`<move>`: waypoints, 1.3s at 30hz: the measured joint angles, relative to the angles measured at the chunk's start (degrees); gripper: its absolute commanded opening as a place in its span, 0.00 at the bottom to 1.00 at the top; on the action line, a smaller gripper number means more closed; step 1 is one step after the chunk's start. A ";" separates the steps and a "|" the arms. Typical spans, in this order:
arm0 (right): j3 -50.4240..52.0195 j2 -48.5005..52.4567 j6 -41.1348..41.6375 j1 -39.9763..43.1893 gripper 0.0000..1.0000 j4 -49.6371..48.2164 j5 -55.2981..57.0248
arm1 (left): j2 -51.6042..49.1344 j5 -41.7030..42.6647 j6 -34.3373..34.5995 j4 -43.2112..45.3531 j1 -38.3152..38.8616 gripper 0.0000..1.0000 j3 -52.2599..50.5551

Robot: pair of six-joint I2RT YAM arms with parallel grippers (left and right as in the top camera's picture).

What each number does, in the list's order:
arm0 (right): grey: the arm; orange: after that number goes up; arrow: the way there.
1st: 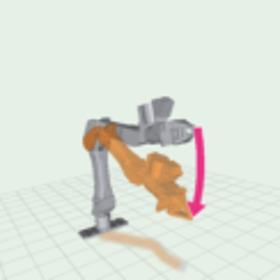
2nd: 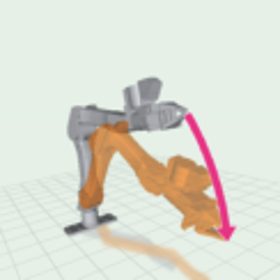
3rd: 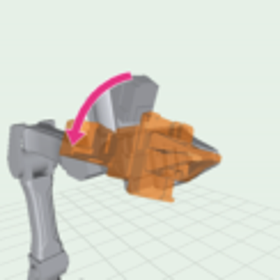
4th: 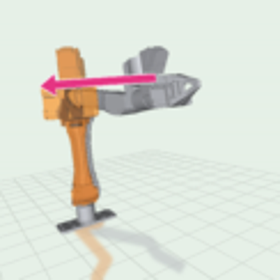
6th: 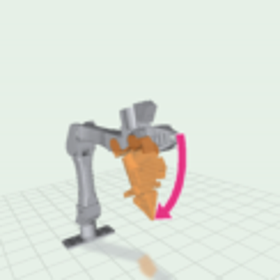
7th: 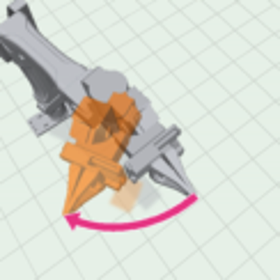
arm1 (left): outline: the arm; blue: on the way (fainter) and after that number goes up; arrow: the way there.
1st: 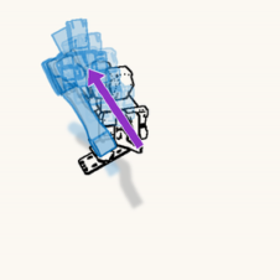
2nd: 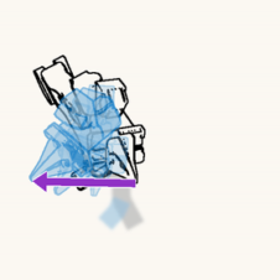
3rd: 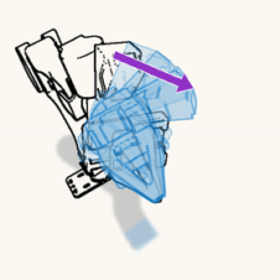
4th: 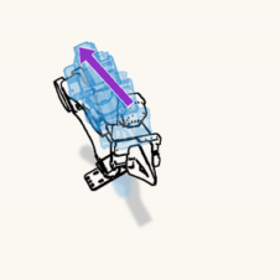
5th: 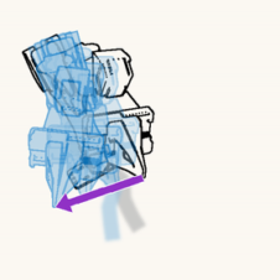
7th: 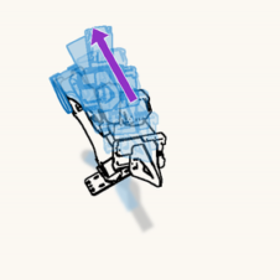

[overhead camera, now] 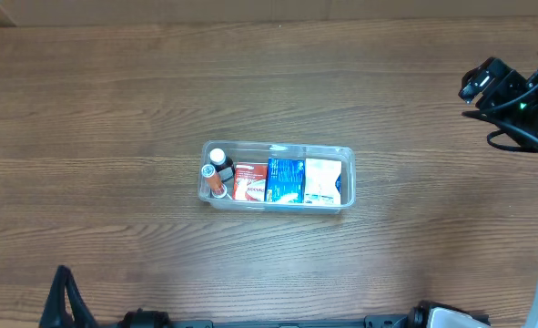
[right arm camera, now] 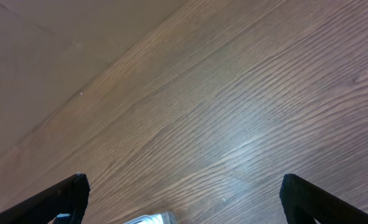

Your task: Pack container

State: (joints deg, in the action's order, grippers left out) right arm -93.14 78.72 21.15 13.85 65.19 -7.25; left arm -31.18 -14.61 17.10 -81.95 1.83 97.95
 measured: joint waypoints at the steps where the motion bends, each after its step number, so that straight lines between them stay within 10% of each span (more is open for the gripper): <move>1: 0.00 0.00 0.00 0.00 1.00 -0.04 -0.02 | 2.45 0.72 -0.13 2.82 0.00 1.00 -3.87; 12: 0.00 0.00 0.02 0.00 1.00 -0.02 0.00 | 6.01 25.35 -0.37 36.26 0.00 1.00 -44.13; 29: 0.00 0.00 0.00 0.00 1.00 -0.02 -0.02 | 6.80 22.93 -2.75 28.79 -0.28 1.00 -47.54; 39: 0.00 0.00 0.02 0.00 1.00 -0.02 -0.02 | 25.99 22.51 -3.78 36.11 -5.62 1.00 -69.11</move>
State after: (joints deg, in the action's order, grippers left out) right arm -93.14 78.72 21.17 13.85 65.17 -7.27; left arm -5.19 7.90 13.32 -45.84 -3.79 28.84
